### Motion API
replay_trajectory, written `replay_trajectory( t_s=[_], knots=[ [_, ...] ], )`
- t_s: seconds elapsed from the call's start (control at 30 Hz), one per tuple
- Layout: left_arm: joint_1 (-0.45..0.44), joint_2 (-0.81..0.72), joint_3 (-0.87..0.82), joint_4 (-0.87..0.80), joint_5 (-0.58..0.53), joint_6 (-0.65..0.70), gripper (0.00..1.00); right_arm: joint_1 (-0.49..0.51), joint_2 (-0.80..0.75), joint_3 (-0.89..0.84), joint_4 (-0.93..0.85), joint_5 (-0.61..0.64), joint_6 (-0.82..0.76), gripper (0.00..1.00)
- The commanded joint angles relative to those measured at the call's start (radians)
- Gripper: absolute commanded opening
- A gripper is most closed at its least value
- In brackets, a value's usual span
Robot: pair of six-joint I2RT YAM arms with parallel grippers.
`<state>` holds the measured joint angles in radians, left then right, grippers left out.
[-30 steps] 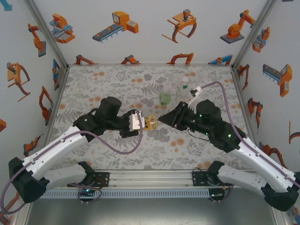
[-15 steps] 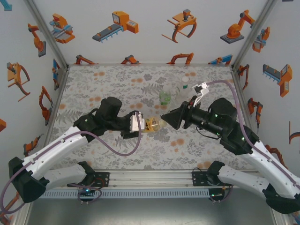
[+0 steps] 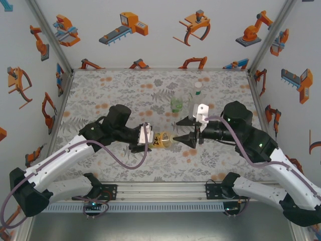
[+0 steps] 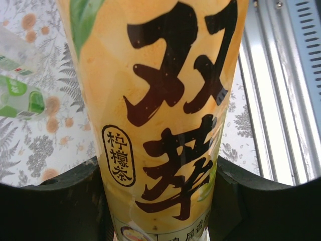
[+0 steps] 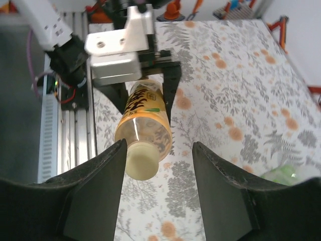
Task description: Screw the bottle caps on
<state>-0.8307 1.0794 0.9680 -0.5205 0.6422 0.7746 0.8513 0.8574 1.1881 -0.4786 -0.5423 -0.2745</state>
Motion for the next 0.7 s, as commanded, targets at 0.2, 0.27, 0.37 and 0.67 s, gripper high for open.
replay_trajectory(
  t_s=[0.2, 0.27, 0.37, 0.67],
  knots=[
    [-0.002, 0.005, 0.039, -0.053, 0.062, 0.034, 0.0, -0.003, 0.015, 0.015, -0.108, -0.142, -0.282, 0.51],
    [-0.002, 0.006, 0.041, -0.058, 0.06, 0.034, 0.0, -0.002, 0.022, 0.007, -0.109, -0.142, -0.284, 0.51],
    [-0.002, 0.006, 0.041, -0.058, 0.06, 0.035, 0.0, -0.002, 0.029, -0.004, -0.108, -0.145, -0.284, 0.49],
    [-0.002, 0.01, 0.043, -0.059, 0.049, 0.034, 0.0, -0.002, 0.016, -0.029, -0.093, -0.146, -0.278, 0.45]
  ],
)
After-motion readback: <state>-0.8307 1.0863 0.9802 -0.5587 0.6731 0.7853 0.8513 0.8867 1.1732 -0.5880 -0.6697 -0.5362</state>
